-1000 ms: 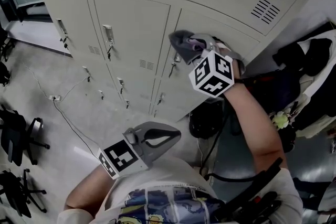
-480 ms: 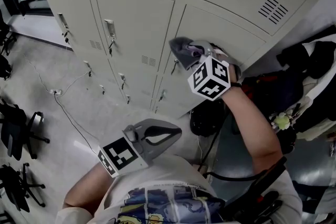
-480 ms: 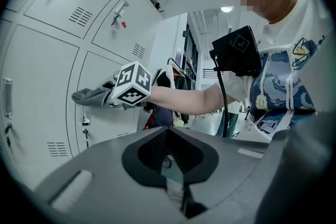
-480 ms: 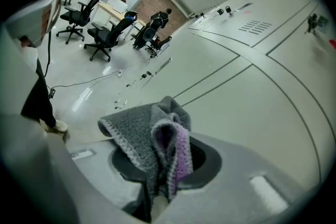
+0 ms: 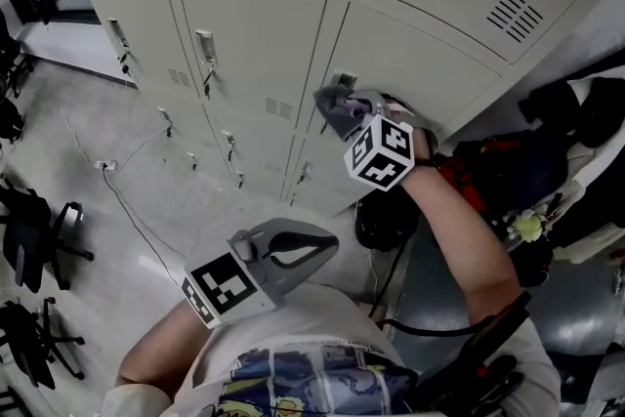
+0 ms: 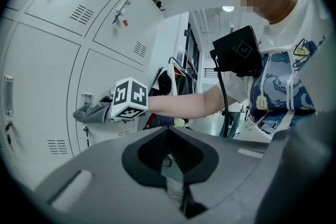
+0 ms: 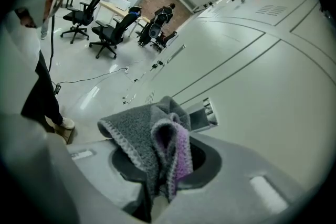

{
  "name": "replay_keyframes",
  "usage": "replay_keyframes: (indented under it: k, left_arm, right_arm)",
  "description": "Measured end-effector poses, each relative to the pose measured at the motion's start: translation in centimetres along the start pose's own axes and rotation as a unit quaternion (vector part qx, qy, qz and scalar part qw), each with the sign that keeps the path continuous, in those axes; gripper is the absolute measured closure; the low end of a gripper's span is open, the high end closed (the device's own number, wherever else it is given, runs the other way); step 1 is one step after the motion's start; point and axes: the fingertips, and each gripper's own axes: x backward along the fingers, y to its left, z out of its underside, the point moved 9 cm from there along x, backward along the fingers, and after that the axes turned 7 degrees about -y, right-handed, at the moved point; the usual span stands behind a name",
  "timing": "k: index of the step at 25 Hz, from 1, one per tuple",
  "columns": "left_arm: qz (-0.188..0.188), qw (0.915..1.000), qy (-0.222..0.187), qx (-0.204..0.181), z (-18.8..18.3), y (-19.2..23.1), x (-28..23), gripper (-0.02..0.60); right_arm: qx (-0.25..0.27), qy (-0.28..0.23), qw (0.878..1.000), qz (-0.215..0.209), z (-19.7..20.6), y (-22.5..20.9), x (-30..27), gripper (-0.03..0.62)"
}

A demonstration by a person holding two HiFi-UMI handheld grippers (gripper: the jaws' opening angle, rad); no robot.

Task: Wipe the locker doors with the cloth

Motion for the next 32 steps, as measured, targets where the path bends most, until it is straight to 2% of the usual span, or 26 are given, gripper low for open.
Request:
replay_keyframes:
  k: [8, 15, 27, 32]
  left_arm:
    - [-0.008, 0.9999, 0.005, 0.007, 0.5, -0.1, 0.3, 0.577]
    - [-0.004, 1.0000, 0.008, 0.004, 0.3, 0.1, 0.3, 0.577]
    - [0.016, 0.9998, 0.009, 0.006, 0.4, 0.1, -0.6, 0.577]
    - [0.017, 0.9998, 0.012, 0.007, 0.5, 0.1, -0.7, 0.577]
  right_arm:
    - [-0.016, 0.002, 1.000, -0.024, 0.9, 1.2, -1.6, 0.508]
    - [-0.021, -0.001, 1.000, -0.010, 1.2, 1.9, -0.3, 0.508]
    - [-0.049, 0.054, 0.997, -0.010, 6.4, 4.8, 0.4, 0.508]
    - [-0.054, 0.053, 0.997, -0.011, 6.4, 5.8, -1.2, 0.508]
